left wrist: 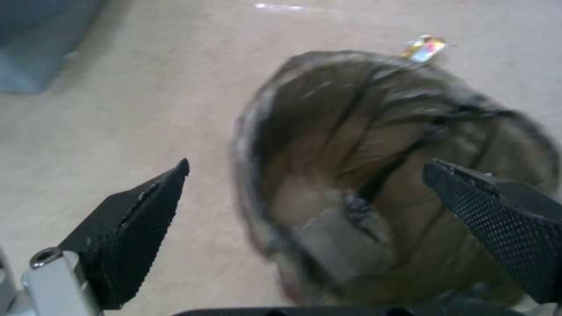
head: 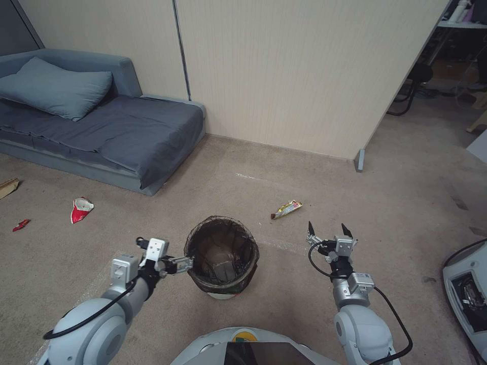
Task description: Pick up the trash bin, then pick up the garbage from the floor and place it into the trash bin.
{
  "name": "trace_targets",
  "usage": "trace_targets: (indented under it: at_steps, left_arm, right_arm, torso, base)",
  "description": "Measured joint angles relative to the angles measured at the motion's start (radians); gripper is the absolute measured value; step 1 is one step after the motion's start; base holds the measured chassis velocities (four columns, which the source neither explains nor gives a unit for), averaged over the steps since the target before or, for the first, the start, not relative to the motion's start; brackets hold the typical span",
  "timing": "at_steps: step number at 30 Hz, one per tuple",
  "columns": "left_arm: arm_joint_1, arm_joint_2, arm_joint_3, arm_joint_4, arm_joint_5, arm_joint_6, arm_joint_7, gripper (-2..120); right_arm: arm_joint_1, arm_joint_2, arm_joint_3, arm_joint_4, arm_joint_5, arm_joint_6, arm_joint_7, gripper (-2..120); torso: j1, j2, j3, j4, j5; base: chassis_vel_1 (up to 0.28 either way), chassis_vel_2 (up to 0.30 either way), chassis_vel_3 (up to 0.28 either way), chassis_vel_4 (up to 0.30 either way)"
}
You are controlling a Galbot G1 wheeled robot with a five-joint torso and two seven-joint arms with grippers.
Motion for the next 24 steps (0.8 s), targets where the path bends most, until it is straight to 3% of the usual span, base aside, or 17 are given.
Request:
trace_targets:
  at_steps: [10,24]
  left_arm:
    - [-0.115,0.027,0.088,0.126,-0.036,-0.004,-0.048,100]
    - [-0.159,0.013,0.061,0.228,-0.055,-0.007,-0.059,100]
  right_arm:
    - [0.003,-0.014,-0.007,-0.017,-0.004,0.002,0.0,100]
    - [0.015,-0.003,-0.03,-0.041,-0.021,0.003,0.0,100]
  torso:
    - [0.0,0.0,0.0,0.0001,0.0003]
    - [0.0,0.0,0.0,0.0003,0.0001]
  base:
    - [0.0,0.0,0.0,0.0]
    - [0.0,0.0,0.0,0.0]
